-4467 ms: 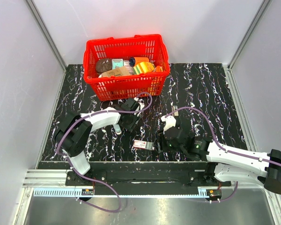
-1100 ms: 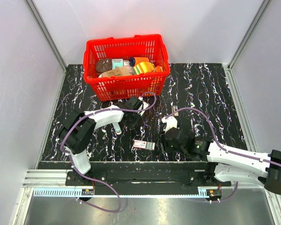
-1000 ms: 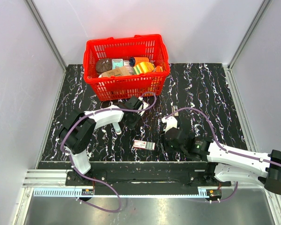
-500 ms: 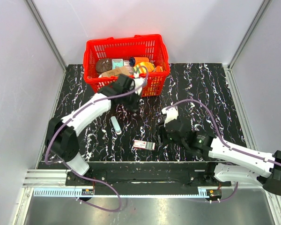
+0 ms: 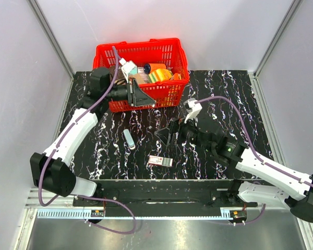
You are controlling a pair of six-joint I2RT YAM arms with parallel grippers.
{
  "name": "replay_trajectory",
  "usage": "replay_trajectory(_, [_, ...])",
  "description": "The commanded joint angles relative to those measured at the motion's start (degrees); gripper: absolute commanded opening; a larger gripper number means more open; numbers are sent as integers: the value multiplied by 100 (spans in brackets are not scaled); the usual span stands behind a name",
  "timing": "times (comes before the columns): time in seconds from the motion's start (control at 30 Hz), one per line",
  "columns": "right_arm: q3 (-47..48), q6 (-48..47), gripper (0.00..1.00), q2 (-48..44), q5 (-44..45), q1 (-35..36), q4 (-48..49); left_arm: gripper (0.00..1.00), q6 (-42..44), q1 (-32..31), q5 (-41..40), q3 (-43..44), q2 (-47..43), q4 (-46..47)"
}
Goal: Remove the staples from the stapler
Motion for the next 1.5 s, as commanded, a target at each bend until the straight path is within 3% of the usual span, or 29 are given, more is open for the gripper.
replay_trajectory(0.0, [253, 103, 99, -72, -656, -71, 1301, 2, -2484, 44, 1524, -793, -163, 2922])
replay_trajectory(0.2, [218, 191, 86, -80, -700, -114, 2004, 2, -4664, 62, 1770, -1409, -5, 5708])
replay_trajectory(0.37, [183, 376, 84, 8, -1017, -272, 2566, 3, -6791, 62, 1806, -1682, 381, 8248])
replay_trajectory(0.47, [147, 525, 81, 43, -1095, -422, 2918, 3, -7653, 62, 1806, -1665, 636, 9200])
replay_trajectory(0.93, [604, 842, 75, 649, -1561, -861, 3235, 2, -7392, 53, 1639, -1858, 452, 8771])
replay_trajectory(1.47, [578, 1220, 50, 913, -2036, -976, 3473, 1, -7199, 62, 1604, -1893, 400, 8508])
